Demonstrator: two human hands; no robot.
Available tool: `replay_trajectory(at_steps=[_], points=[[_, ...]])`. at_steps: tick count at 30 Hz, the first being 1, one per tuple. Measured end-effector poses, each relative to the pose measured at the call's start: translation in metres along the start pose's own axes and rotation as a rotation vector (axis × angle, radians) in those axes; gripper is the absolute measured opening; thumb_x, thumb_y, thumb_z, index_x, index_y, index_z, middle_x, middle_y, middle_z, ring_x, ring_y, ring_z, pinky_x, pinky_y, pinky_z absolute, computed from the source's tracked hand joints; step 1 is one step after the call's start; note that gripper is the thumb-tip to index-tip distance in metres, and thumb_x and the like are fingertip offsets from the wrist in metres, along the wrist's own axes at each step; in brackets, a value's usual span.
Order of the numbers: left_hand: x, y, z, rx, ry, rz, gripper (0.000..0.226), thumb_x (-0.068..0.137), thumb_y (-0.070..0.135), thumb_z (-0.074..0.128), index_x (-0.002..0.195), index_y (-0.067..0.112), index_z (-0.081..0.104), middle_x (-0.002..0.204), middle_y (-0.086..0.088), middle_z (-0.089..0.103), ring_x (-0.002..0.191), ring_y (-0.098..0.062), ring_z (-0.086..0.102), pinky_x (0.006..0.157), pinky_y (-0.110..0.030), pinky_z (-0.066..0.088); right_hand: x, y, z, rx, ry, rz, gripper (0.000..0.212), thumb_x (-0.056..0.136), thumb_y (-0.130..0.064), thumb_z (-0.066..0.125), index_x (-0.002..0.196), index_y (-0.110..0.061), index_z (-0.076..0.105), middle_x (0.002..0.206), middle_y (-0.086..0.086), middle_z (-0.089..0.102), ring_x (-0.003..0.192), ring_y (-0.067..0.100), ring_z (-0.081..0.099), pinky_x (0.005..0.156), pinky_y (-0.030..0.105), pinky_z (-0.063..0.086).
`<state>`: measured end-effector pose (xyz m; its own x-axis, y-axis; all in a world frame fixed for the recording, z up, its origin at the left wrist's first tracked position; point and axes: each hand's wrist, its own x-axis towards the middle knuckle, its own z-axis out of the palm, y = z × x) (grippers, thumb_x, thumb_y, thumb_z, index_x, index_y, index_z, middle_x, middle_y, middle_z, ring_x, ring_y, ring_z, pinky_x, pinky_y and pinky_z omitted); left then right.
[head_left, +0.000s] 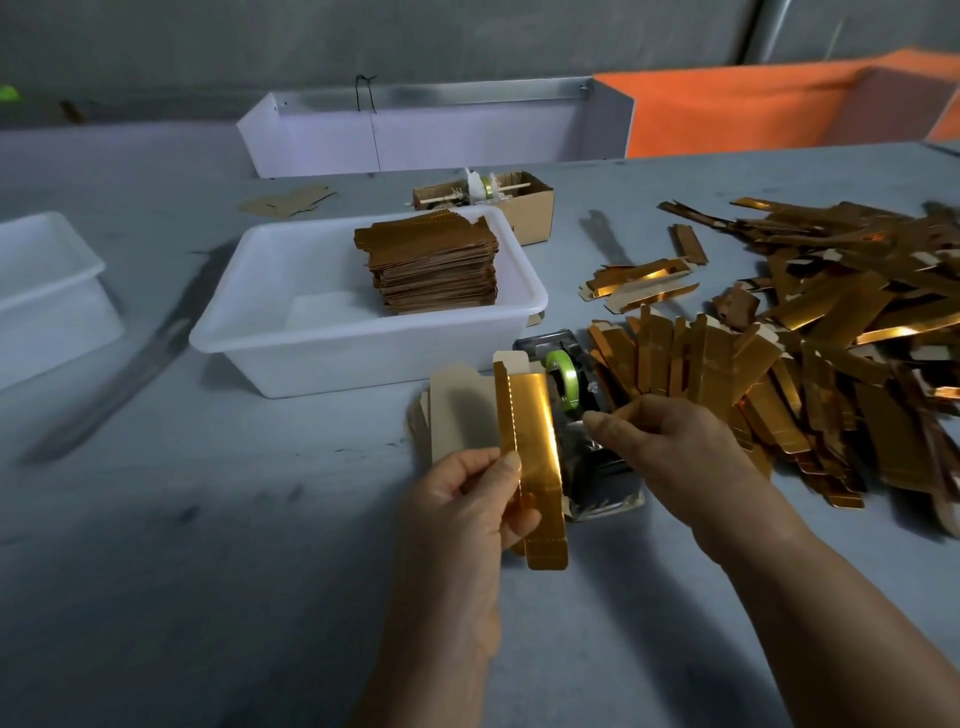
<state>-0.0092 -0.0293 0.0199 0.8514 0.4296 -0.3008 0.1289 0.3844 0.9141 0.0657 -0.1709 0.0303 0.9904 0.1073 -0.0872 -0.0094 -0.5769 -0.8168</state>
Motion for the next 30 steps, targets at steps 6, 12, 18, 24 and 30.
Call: replay_trajectory(at_steps=[6,12,18,24,30], points=[[-0.004,-0.003,0.005,0.120,-0.052,0.047,0.011,0.087,0.013,0.066,0.078,0.016,0.072,0.052,0.005,0.059,0.045,-0.005,0.050,0.044,-0.017,0.043,-0.007,0.000,-0.002,0.100,-0.077,0.074,0.017,0.085,-0.035,0.062,0.076,-0.021,0.066,0.078,0.001,0.063,0.075,0.013,0.057,0.054,0.023,0.037],[-0.005,-0.004,0.016,0.176,-0.061,0.025,0.013,0.086,0.013,0.069,0.075,0.020,0.070,0.069,-0.001,0.068,0.066,-0.017,0.060,0.059,-0.032,0.049,-0.007,-0.002,-0.003,0.205,-0.091,0.124,0.013,0.089,-0.024,0.060,0.081,-0.018,0.069,0.090,0.004,0.068,0.092,0.020,0.060,0.069,0.031,0.043],[-0.007,-0.007,0.020,0.201,-0.092,-0.018,0.009,0.088,0.015,0.066,0.081,0.018,0.070,0.057,0.008,0.060,0.045,-0.003,0.049,0.040,-0.014,0.038,-0.009,-0.001,0.003,0.293,-0.047,0.133,0.019,0.091,-0.015,0.055,0.077,-0.018,0.067,0.086,0.004,0.067,0.094,0.023,0.061,0.091,0.045,0.047],[-0.008,-0.012,0.026,0.251,-0.094,-0.027,0.008,0.092,0.021,0.062,0.092,0.017,0.068,0.060,0.007,0.057,0.046,-0.004,0.045,0.041,-0.016,0.034,-0.013,0.001,0.004,0.421,-0.043,0.166,0.028,0.093,-0.011,0.051,0.073,-0.018,0.068,0.075,-0.001,0.069,0.088,0.020,0.063,0.081,0.036,0.048],[-0.008,-0.014,0.025,0.268,-0.104,-0.028,0.014,0.093,0.022,0.060,0.100,0.012,0.068,0.075,-0.001,0.066,0.049,-0.005,0.048,0.040,-0.012,0.035,-0.023,-0.001,-0.001,0.559,-0.030,0.110,0.020,0.094,-0.017,0.051,0.085,-0.014,0.068,0.079,-0.003,0.071,0.074,0.007,0.066,0.058,0.018,0.050]])
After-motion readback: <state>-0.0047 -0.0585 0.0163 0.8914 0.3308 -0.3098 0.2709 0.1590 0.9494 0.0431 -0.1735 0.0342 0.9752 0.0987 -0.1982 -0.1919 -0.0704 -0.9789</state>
